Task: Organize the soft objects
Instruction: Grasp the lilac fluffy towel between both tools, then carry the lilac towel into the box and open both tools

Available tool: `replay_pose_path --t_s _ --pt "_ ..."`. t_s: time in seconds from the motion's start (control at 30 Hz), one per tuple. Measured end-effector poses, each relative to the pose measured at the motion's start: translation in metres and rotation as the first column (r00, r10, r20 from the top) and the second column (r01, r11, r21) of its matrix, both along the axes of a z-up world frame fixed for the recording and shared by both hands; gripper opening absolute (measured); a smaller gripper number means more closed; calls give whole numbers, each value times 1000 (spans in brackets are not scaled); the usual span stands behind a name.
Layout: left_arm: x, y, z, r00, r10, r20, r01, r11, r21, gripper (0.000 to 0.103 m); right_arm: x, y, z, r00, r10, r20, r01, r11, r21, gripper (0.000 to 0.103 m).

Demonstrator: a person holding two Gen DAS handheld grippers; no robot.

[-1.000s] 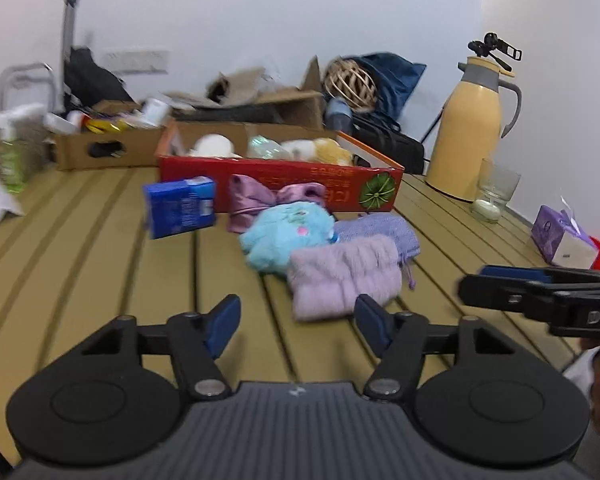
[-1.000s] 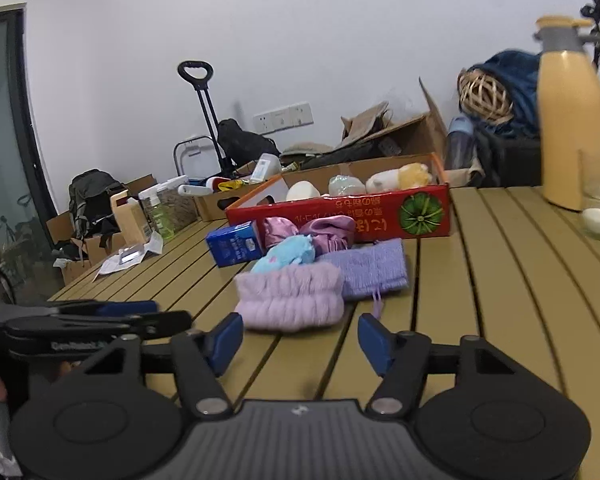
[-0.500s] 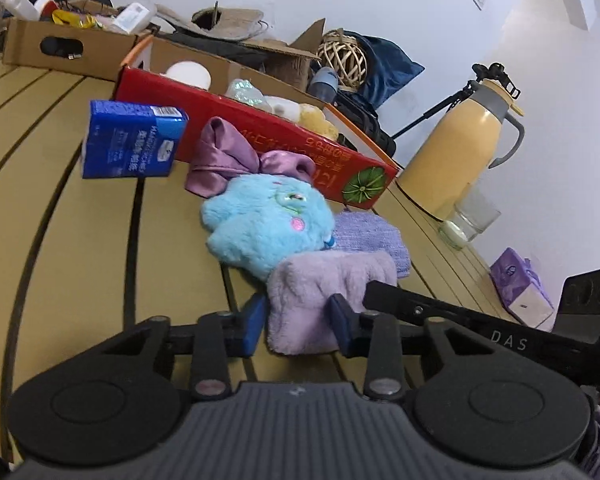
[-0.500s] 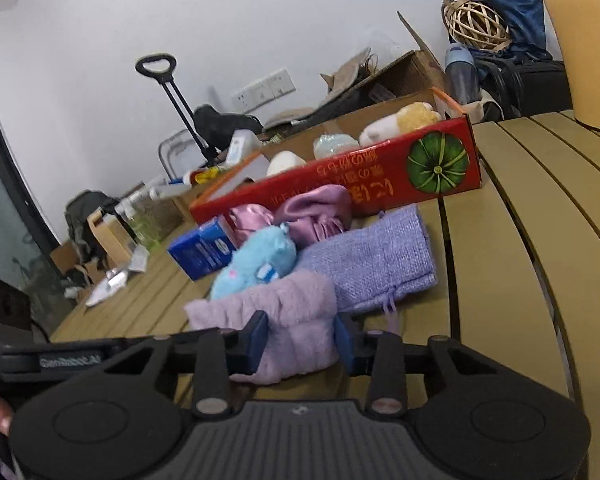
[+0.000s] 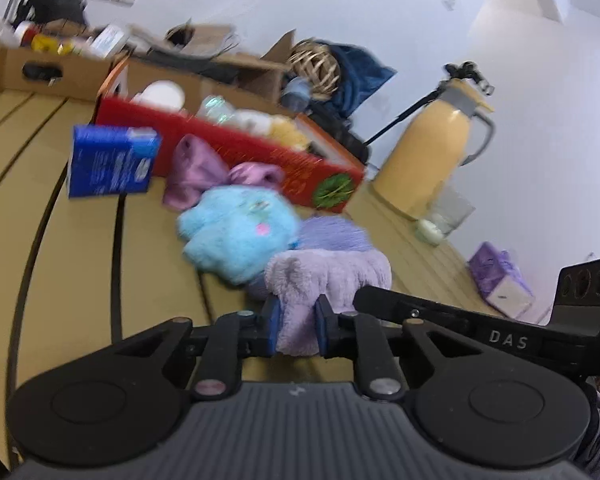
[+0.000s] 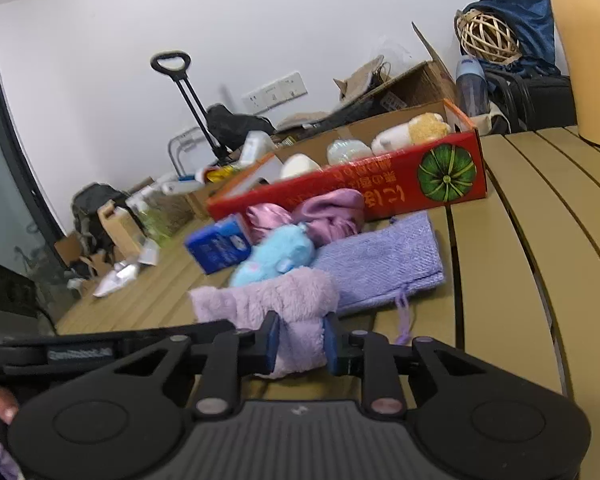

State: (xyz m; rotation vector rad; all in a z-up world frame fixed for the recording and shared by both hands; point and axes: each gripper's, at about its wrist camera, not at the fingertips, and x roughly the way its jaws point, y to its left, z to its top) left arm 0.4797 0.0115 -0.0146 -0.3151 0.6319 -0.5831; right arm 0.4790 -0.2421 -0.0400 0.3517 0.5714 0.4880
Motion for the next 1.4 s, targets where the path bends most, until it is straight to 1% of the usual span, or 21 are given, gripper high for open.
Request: replay_pose_path --t_s 0.1,0.17,0.3,0.37,0.43,0.47,0.53,0.57,0.63,0.73,0.8,0.83,0.9,0.93,1.03,1.07,1.1,1.17,1.2,1.33,1.4 --pt "-5 8 25 998 -15 55 19 998 -61 18 -6 -6 27 999 -15 49 12 998 55 22" --pt "9 10 46 997 -16 69 20 998 -62 18 7 -9 43 999 -16 50 11 995 95 22" --pt "71 11 85 997 19 70 -17 1000 -20 18 73 0 75 999 2 39 -6 994 109 22" --pt "120 14 96 999 35 22 -35 999 -7 18 123 5 86 1000 -7 -2 7 992 128 22" --pt "172 17 97 996 76 -52 -74 997 31 18 181 15 88 997 -8 -74 18 992 122 22" --pt "201 19 92 990 84 -113 -79 996 41 18 203 22 86 994 -12 -110 23 995 102 22" --pt "243 18 80 969 132 -207 -113 988 103 18 252 34 71 976 -13 -220 32 996 83 22" --pt "260 16 75 964 146 -222 -116 983 144 18 276 40 61 960 -14 -279 35 997 72 22" --pt "283 16 63 955 181 -236 -131 969 211 18 308 51 43 940 -24 -340 43 998 47 22" --pt "308 16 48 954 210 -212 -141 943 300 20 338 67 27 940 -58 -337 61 998 0 23" --pt "313 14 41 953 226 -203 -142 921 362 21 344 79 20 940 -49 -338 39 999 -36 23" --pt "311 10 39 961 212 -176 -122 900 418 21 347 86 15 931 -29 -363 12 999 -50 24" --pt "307 7 38 969 194 -151 -101 873 477 20 354 94 6 908 10 -419 -32 998 -47 25" --pt "304 8 40 972 185 -147 -93 872 482 22 355 95 1 894 38 -446 -53 998 -20 25" --pt "292 15 45 979 147 -145 -66 887 457 43 352 93 -1 886 62 -459 -73 997 -6 26" --pt "288 18 48 979 163 -126 -90 890 447 53 349 94 3 890 55 -453 -72 997 -21 27" --pt "283 17 54 979 177 -100 -116 891 440 57 346 94 7 893 53 -447 -75 997 -32 32" --pt "273 18 67 980 192 -59 -148 887 437 69 341 91 17 901 36 -431 -64 997 -50 48" --pt "268 20 74 979 196 -51 -155 888 434 71 333 89 28 913 28 -407 -59 996 -64 55" --pt "235 26 109 975 223 7 -206 886 415 75 302 69 77 955 -14 -296 -28 990 -136 58" --pt "209 31 126 969 241 55 -243 890 386 82 279 53 105 973 -25 -230 -14 986 -168 61"
